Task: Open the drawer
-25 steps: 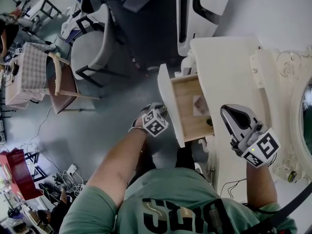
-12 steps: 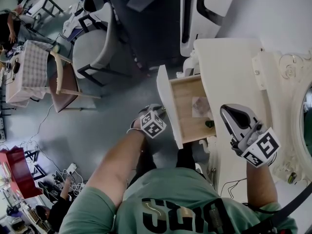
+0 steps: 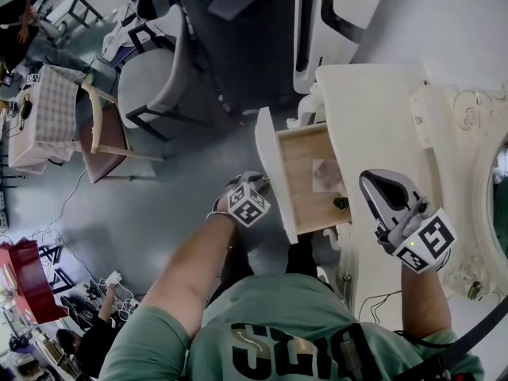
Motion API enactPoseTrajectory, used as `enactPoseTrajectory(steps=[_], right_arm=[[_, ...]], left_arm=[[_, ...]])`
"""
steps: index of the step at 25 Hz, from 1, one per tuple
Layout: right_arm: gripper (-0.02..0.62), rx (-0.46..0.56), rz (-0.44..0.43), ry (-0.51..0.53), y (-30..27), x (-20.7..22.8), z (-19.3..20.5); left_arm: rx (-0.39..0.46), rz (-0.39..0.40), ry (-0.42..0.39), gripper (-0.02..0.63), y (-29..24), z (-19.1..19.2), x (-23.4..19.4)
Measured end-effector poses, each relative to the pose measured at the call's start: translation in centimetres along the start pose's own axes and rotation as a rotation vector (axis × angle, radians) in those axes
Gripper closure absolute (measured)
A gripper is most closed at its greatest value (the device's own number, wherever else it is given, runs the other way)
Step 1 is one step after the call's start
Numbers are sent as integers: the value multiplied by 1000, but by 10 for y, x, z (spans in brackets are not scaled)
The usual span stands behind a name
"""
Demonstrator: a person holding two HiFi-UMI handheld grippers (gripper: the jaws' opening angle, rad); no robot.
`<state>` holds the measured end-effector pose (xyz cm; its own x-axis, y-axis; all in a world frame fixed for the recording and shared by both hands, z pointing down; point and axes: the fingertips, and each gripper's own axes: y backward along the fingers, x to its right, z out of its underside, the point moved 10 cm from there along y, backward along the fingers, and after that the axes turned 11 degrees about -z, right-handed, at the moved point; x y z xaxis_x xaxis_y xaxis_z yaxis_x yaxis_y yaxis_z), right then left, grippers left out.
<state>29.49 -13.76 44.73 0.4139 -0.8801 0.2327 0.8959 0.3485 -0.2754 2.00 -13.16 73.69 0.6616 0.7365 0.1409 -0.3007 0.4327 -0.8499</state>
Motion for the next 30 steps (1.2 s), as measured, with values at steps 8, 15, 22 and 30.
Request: enactPoseTrajectory(steps=[8, 15, 22, 30], right_arm=[[584, -6, -3, 4, 0, -2, -1], [584, -8, 2, 2, 4, -1, 2], [584, -8, 10, -1, 8, 0, 3], [584, -8, 18, 10, 10, -2, -1]], left_arm=[[-33, -47, -187, 462, -4, -12, 3], [-14, -44, -388, 459, -10, -36, 14], [-26, -19, -333, 462, -6, -27, 7], [-22, 0, -300, 463, -4, -13, 4]])
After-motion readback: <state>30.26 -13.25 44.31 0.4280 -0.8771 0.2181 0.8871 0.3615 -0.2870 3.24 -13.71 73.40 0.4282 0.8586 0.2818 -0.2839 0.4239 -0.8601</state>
